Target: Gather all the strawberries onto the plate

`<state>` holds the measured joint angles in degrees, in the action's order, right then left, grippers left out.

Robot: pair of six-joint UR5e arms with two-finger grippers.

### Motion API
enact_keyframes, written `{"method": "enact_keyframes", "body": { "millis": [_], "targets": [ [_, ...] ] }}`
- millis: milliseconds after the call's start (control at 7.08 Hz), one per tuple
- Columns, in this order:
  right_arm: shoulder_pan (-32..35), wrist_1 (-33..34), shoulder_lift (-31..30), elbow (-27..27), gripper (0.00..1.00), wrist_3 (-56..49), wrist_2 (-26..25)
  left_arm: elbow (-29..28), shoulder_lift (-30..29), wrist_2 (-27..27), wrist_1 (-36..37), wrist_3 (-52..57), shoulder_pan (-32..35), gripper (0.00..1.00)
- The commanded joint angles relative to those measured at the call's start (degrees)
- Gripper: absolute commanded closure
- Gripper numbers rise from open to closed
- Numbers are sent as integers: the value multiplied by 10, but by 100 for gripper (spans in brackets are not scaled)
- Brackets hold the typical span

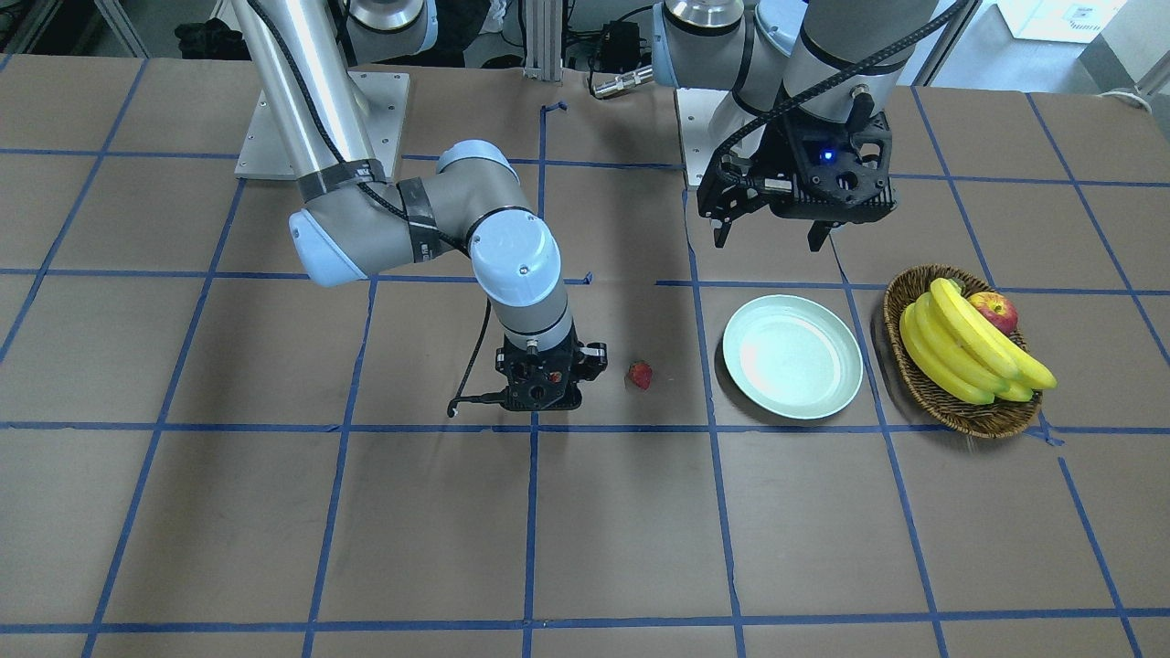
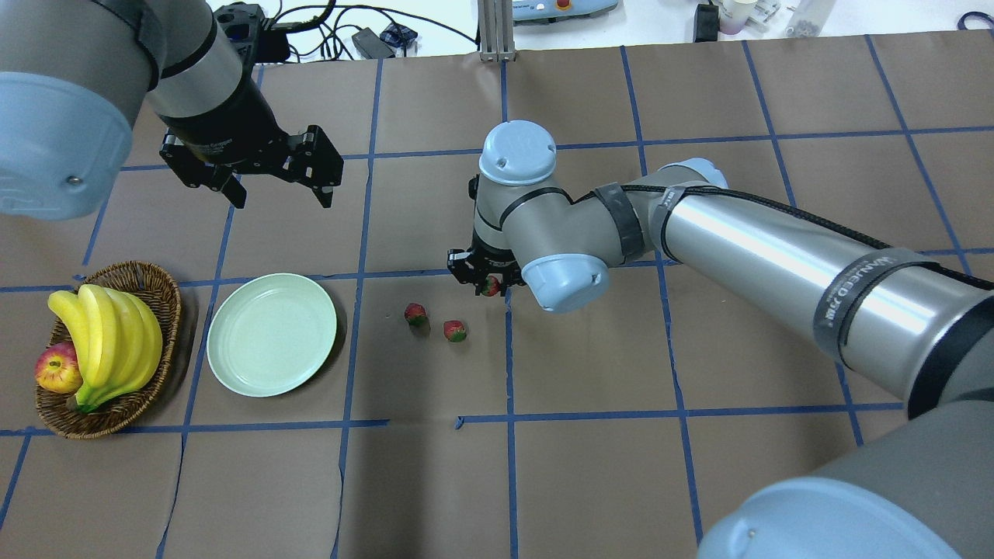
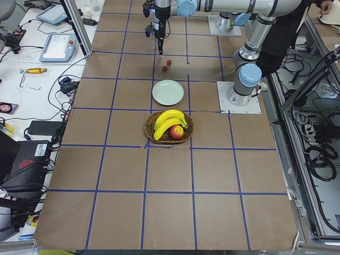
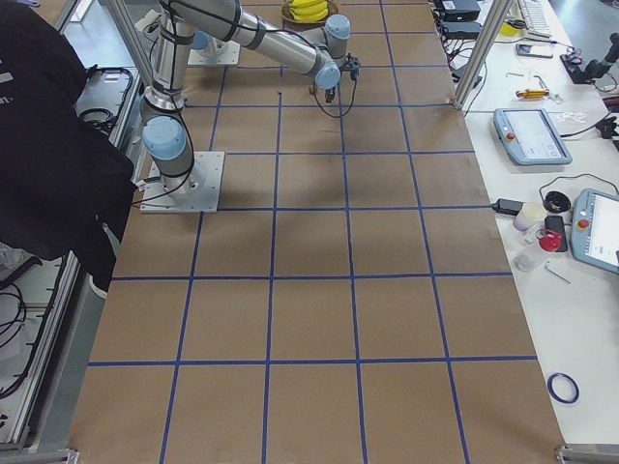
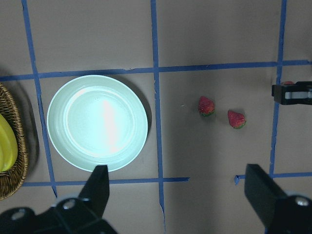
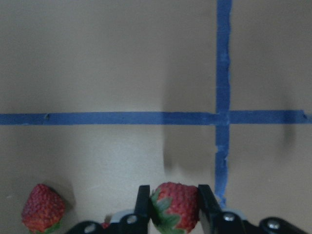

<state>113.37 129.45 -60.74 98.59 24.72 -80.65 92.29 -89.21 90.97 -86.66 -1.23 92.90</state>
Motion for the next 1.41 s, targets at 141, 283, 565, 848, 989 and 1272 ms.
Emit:
{"method": "enact_keyframes", "body": {
  "millis": [141, 283, 565, 848, 989, 1272],
  "targets": [
    [18, 0, 17, -10, 12, 16, 3, 0, 0, 0, 0, 1, 0, 0],
    [18, -6, 15, -10, 0, 15, 4, 0, 0, 0, 0, 1, 0, 0],
    [11, -28, -2, -15, 0, 9, -5, 0, 1, 0, 0, 1, 0, 0],
    [-51, -158, -93, -10, 0, -45, -6, 0, 0, 0, 0, 1, 0, 0],
    [-95, -263, -152, -13, 0, -127, -17, 0, -1, 0, 0, 1, 0, 0],
    [-178, -317, -235, -30, 0, -169, -60, 1, -4, 0, 0, 1, 0, 0]
  ]
}}
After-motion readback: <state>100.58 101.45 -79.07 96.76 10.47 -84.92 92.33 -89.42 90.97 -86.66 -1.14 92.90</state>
